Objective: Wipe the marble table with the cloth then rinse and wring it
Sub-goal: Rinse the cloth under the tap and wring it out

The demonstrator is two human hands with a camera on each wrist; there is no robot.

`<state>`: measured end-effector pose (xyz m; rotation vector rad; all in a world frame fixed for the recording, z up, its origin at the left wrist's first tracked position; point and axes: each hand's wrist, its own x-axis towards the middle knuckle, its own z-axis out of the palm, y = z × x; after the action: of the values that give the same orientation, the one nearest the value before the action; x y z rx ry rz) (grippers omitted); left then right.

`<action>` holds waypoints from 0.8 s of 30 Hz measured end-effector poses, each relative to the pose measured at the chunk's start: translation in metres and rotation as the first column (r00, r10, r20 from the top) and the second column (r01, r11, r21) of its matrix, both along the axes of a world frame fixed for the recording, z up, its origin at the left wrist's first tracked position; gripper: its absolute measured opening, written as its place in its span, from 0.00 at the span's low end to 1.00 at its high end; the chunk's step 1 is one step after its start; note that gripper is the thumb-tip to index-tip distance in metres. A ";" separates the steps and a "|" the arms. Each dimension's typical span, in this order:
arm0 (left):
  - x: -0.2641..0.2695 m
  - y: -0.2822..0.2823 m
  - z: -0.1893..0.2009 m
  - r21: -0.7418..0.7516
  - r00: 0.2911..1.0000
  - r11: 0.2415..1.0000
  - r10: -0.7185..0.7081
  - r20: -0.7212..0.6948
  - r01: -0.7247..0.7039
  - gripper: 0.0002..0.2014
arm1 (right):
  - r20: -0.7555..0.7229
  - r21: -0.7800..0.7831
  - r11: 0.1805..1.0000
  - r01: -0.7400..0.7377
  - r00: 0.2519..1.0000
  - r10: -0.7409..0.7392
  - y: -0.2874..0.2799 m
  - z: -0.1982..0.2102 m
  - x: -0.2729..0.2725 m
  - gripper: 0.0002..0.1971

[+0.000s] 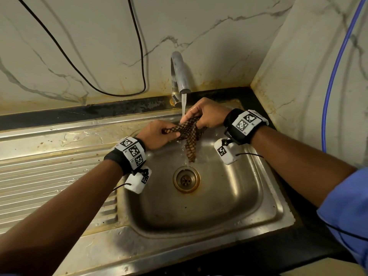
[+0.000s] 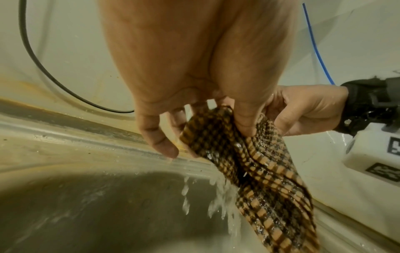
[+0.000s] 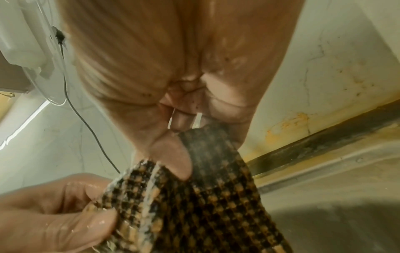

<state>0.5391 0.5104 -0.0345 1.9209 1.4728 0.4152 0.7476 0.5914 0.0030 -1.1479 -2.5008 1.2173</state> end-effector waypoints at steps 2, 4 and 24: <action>0.003 0.001 0.004 0.025 0.999 0.999 0.021 0.023 -0.022 0.10 | -0.051 0.022 1.000 0.018 0.999 -0.017 0.001 -0.001 0.004 0.21; 0.008 0.002 0.008 0.065 1.000 0.998 0.004 0.017 -0.005 0.11 | -0.061 0.035 0.999 0.026 0.998 -0.024 0.001 -0.006 0.008 0.20; 0.005 0.003 -0.003 0.039 0.993 0.992 0.121 -0.008 -0.121 0.16 | 0.019 0.213 0.975 -0.061 0.998 0.058 -0.015 -0.014 -0.019 0.08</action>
<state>0.5437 0.5132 -0.0373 1.8722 1.6047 0.4924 0.7291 0.5765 -0.0114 -1.0378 -2.6160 0.9270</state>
